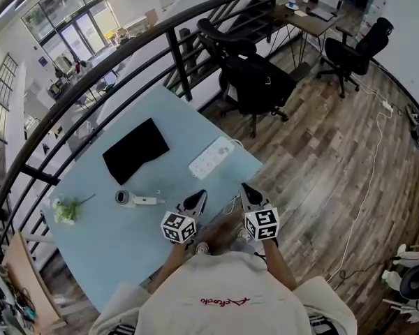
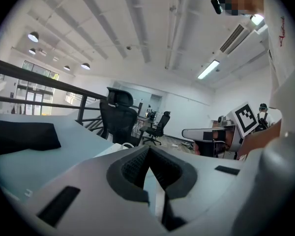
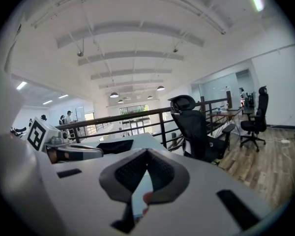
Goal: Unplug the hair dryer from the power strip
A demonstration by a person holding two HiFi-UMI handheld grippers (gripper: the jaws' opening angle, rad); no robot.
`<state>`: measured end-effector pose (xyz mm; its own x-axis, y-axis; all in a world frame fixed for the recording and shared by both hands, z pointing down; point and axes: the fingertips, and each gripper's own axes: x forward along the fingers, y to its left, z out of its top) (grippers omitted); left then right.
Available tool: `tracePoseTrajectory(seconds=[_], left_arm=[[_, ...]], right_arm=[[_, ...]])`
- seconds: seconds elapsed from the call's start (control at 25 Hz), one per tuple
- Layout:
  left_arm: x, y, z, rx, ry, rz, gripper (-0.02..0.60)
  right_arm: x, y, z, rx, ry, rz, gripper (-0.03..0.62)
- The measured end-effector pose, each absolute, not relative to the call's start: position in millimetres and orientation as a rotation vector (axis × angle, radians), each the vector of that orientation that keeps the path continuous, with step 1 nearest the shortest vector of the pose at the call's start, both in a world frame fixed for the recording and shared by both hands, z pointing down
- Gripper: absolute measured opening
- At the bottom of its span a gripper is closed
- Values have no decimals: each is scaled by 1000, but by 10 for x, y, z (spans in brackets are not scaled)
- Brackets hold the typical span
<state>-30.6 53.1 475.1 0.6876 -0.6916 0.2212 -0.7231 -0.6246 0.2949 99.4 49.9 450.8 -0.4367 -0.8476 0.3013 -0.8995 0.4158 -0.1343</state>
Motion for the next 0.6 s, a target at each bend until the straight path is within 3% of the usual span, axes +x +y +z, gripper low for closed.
tracePoseTrajectory(seconds=[0.6], left_arm=[[198,-175,4346,2537,-1310,162,8]], right_arm=[[1547,-150,4529,1443,-2583,457,17]])
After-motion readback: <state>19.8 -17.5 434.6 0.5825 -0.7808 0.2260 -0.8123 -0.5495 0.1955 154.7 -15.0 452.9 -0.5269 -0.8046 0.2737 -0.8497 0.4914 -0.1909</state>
